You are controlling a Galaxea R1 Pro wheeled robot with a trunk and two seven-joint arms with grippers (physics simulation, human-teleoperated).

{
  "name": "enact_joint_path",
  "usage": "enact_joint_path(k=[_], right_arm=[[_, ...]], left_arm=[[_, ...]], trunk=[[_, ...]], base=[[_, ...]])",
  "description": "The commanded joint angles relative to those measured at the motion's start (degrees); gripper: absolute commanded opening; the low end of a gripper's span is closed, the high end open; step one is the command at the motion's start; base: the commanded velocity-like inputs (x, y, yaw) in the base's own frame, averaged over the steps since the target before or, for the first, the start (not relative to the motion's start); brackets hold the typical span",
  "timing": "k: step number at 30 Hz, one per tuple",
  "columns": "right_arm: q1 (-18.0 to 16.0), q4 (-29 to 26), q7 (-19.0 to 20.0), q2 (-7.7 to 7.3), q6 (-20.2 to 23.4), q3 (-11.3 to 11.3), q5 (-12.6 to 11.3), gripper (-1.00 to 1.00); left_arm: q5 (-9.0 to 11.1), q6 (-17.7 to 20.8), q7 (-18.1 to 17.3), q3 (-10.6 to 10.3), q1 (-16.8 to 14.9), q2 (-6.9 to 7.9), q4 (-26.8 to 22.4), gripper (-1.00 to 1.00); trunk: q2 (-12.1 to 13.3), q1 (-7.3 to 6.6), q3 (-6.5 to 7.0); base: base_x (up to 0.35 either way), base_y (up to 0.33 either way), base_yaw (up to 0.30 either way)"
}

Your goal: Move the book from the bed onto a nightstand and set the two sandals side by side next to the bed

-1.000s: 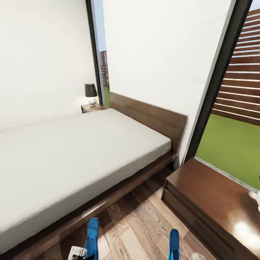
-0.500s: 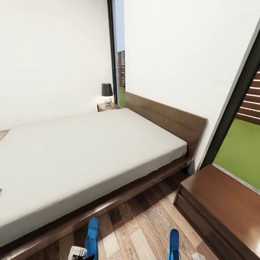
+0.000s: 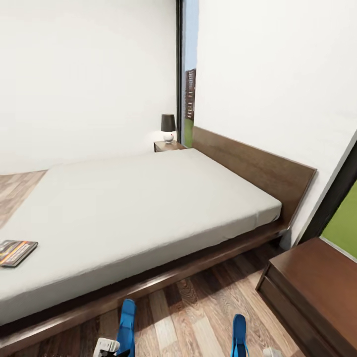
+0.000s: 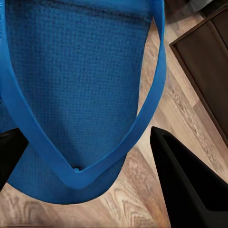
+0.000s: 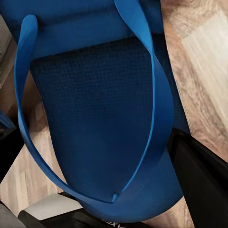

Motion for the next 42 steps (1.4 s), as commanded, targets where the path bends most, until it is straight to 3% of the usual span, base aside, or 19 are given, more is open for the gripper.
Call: enact_joint_path(k=[1,42], right_arm=[[-0.02,-0.07,0.23,0.02,0.53,-0.48,0.26,-1.0],[-0.02,-0.05,0.23,0.02,0.53,-0.48,0.26,-1.0]], left_arm=[[0.16,-0.19,-0.03,0.03,-0.06,0.01,0.11,-1.0],[0.16,-0.21,-0.03,0.03,-0.06,0.01,0.11,-1.0]], trunk=[[-0.02,-0.01,-0.05],[-0.02,-0.01,-0.05]], base=[[0.0,0.0,0.269],[0.0,0.0,0.265]])
